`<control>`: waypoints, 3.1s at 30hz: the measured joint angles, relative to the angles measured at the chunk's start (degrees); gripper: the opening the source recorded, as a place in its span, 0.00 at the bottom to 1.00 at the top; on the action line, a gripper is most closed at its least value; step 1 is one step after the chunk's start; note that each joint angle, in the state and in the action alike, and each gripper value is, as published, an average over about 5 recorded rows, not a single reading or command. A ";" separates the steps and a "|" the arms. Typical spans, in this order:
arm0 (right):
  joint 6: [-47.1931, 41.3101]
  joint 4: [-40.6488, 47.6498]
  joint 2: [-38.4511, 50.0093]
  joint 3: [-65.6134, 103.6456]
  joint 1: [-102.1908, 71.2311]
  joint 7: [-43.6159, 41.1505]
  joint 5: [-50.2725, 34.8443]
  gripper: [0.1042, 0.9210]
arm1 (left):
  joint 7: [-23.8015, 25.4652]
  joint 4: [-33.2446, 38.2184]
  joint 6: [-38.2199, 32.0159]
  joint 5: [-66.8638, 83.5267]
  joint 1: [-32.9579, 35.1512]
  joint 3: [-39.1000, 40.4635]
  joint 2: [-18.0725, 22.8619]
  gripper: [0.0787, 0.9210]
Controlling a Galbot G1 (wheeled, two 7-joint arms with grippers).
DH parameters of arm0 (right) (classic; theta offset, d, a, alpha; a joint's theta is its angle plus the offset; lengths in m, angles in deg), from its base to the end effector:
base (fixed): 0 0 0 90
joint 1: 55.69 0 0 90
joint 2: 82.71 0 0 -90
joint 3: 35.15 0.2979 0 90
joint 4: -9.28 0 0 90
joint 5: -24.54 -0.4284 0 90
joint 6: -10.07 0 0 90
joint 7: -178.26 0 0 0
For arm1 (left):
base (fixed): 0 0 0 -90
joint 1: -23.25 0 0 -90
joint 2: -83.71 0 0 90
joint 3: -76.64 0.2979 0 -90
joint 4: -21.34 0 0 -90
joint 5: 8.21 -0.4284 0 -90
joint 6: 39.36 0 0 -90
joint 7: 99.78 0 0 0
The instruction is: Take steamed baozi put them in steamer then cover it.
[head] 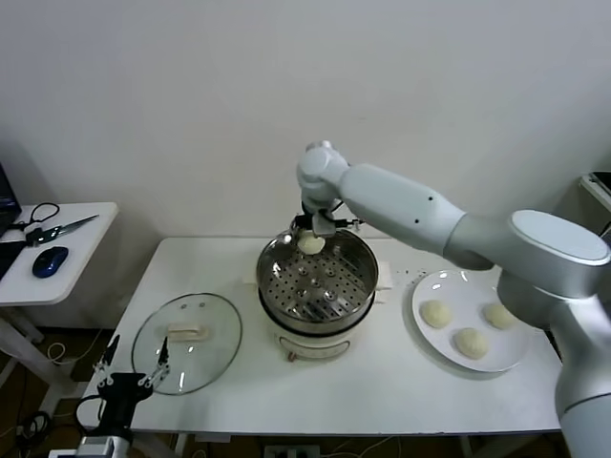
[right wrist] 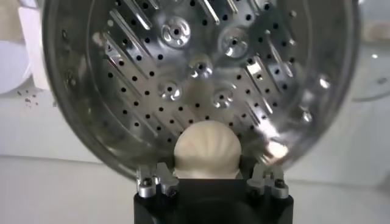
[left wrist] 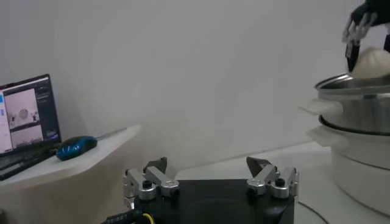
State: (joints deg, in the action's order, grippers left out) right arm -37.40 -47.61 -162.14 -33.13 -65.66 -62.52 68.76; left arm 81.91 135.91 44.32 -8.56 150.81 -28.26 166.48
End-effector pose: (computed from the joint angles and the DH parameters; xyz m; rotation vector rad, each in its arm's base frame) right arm 0.5820 0.2550 -0.0895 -1.7140 -0.1064 -2.5264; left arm 0.2337 0.1145 -0.3137 0.1727 -3.0090 -0.3855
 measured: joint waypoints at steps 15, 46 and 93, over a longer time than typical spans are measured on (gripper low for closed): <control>-0.69 0.19 -0.80 0.40 -2.67 0.46 3.65 0.88 | -0.34 0.29 0.42 1.16 -0.34 0.36 0.20 0.88; -45.80 -10.38 31.33 -15.74 12.05 -1.41 -62.45 0.88 | -0.76 4.04 1.54 1.59 0.98 0.99 1.13 0.88; -51.78 7.50 31.22 5.91 -17.58 -1.01 -47.12 0.73 | -1.61 2.99 0.96 1.22 2.25 0.75 2.09 0.88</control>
State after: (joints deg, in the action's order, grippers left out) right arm -89.18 -40.10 -130.93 -27.22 -83.24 -63.53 21.64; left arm 80.30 138.91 45.28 -7.34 153.06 -27.52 168.56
